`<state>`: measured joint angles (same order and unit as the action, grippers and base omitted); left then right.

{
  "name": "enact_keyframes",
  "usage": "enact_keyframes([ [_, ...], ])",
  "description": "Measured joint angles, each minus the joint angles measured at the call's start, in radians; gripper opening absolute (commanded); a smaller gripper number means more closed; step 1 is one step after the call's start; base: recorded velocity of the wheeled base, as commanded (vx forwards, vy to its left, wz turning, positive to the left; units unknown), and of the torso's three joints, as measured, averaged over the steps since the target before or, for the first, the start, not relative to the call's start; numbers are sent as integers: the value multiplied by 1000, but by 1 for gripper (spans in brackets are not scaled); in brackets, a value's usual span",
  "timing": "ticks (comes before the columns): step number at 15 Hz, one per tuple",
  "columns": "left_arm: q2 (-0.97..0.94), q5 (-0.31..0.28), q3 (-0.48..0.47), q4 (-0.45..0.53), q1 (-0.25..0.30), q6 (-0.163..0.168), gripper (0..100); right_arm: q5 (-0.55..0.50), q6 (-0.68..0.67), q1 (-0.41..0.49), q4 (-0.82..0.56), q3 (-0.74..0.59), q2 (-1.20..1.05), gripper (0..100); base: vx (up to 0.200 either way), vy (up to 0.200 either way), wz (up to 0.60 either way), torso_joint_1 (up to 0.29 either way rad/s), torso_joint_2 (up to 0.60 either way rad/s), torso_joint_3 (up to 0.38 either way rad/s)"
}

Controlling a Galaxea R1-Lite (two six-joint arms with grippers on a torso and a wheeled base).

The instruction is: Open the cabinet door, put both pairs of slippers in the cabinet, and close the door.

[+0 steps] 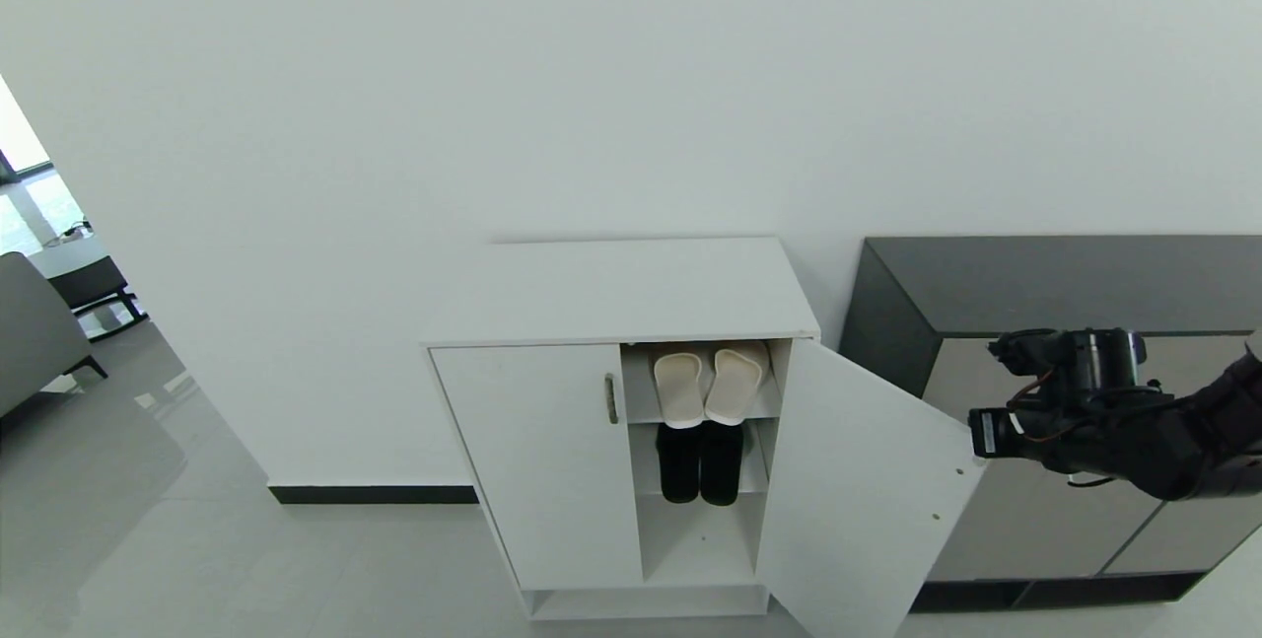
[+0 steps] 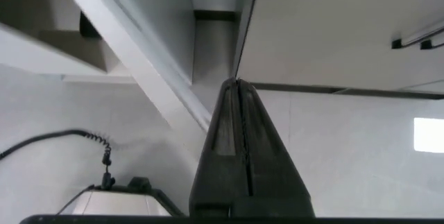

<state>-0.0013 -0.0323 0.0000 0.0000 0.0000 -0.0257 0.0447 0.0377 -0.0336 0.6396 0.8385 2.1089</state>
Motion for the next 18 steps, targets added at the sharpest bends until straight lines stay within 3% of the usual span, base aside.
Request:
enact_keyframes([
  [8,0,0,0,0,0,0,0,-60,13,-292,81,-206,-180,0,0,0,0,0,0,0],
  [14,0,0,0,0,0,0,0,-63,12,-322,96,-224,-184,0,0,0,0,0,0,0],
  [18,0,0,0,0,0,1,0,-79,11,-365,180,-225,-90,0,0,0,0,0,0,0],
])
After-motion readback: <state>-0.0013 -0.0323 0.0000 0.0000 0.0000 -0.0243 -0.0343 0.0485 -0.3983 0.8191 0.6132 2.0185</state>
